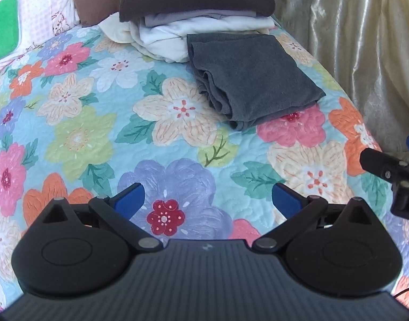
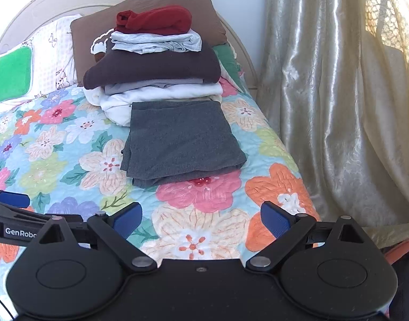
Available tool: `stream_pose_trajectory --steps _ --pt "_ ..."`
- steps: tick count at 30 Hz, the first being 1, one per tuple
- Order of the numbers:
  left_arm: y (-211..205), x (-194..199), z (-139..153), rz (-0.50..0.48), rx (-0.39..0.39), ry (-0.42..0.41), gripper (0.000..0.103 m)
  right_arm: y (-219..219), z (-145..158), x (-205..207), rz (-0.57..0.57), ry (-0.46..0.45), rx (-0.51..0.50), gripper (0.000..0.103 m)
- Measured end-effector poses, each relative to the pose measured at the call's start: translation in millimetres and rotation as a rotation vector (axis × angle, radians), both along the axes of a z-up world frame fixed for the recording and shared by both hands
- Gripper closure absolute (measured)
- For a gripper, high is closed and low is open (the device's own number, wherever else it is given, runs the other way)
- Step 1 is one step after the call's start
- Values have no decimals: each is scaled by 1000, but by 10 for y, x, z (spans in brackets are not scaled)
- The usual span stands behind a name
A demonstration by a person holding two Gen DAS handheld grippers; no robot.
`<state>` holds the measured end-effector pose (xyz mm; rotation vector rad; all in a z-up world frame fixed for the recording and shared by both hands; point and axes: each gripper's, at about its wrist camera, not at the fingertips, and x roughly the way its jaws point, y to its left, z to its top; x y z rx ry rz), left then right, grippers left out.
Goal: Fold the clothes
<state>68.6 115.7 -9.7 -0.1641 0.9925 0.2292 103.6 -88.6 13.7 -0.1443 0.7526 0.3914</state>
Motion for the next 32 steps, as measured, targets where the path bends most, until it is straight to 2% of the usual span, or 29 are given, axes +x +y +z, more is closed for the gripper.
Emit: stream_pose_trajectory --steps 5,13,21,25,32 --pt "-88 -6 14 -18 37 6 0 -16 51 -58 -25 -36 37 6" --pt "-237 -14 71 -43 86 -16 0 -71 70 -64 -51 -34 85 6" --pt "-223 13 -11 -43 42 9 0 -68 39 -86 -56 -37 92 5" --pt "-203 6 -37 -36 61 10 0 -50 14 -91 -55 -34 86 5" --pt "-155 -4 -31 -28 46 7 0 -51 -6 -99 -63 -30 80 5"
